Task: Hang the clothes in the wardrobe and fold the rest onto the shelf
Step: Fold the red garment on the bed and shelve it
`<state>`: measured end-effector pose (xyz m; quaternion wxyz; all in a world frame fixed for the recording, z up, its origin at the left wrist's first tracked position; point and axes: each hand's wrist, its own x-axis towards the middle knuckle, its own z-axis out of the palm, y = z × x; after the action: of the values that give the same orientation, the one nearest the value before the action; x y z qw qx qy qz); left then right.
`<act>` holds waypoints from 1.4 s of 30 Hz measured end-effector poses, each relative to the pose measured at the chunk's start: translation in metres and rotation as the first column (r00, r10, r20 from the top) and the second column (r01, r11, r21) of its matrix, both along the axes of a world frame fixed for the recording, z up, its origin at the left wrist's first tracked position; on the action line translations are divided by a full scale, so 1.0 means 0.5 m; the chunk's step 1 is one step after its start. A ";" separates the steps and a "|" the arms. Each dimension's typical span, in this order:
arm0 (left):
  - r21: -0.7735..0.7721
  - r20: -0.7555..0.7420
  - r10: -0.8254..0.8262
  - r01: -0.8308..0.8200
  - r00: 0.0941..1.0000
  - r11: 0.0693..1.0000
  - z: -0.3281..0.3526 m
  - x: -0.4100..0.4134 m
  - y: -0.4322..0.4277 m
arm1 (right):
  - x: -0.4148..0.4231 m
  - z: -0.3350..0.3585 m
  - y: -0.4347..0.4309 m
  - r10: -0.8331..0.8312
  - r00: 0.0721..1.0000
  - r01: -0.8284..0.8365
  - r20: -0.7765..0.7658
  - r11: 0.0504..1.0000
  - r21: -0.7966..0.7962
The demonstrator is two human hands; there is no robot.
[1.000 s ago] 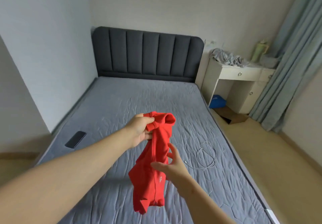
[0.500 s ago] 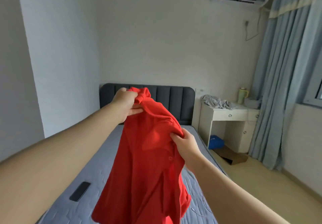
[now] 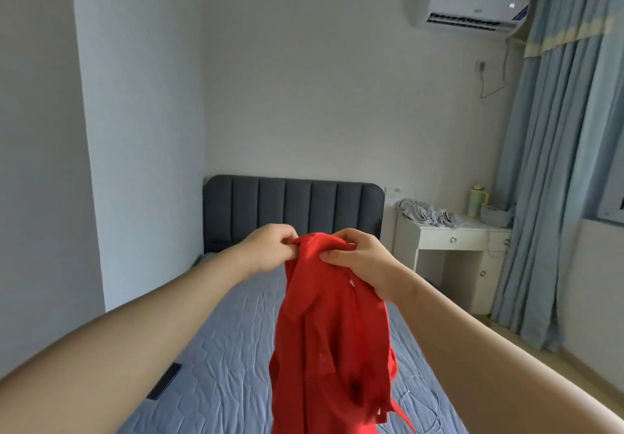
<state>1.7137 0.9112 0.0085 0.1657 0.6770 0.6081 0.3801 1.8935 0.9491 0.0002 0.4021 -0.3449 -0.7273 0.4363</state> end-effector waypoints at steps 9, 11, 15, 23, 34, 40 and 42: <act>0.065 0.583 -0.056 0.022 0.810 0.998 0.019 0.001 -0.006 | 0.036 -0.066 0.028 -0.280 0.940 0.273 0.196 0.960 0.063; 0.030 0.435 -0.059 0.051 0.898 0.998 0.018 -0.013 -0.010 | 0.042 -0.057 0.032 -0.350 0.934 0.351 0.073 0.936 -0.002; -0.123 0.042 -0.158 0.162 0.987 0.979 -0.003 -0.025 -0.024 | 0.033 -0.034 0.035 -0.341 0.937 0.316 -0.072 0.919 -0.237; -0.191 0.230 -0.103 0.149 0.968 0.970 -0.027 0.000 -0.043 | -0.008 -0.020 0.002 -0.326 0.851 0.026 -0.412 0.810 -0.586; -0.038 0.493 -0.062 0.093 0.868 0.995 -0.051 0.052 -0.059 | -0.052 0.003 -0.028 -0.303 0.777 -0.115 -0.551 0.793 -0.599; -0.049 0.762 0.057 -0.031 0.645 0.998 -0.042 0.043 -0.047 | -0.026 -0.014 -0.037 -0.121 0.876 -0.079 -0.466 0.919 -0.386; -0.074 0.837 0.069 -0.013 0.543 0.997 -0.031 0.045 -0.045 | -0.022 -0.027 -0.043 -0.047 0.957 -0.054 -0.286 0.941 -0.335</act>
<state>1.7360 0.8887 -0.0070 0.4466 0.3940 0.4818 0.6429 1.8823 0.9274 -0.0135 0.4380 -0.3398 -0.5749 0.6017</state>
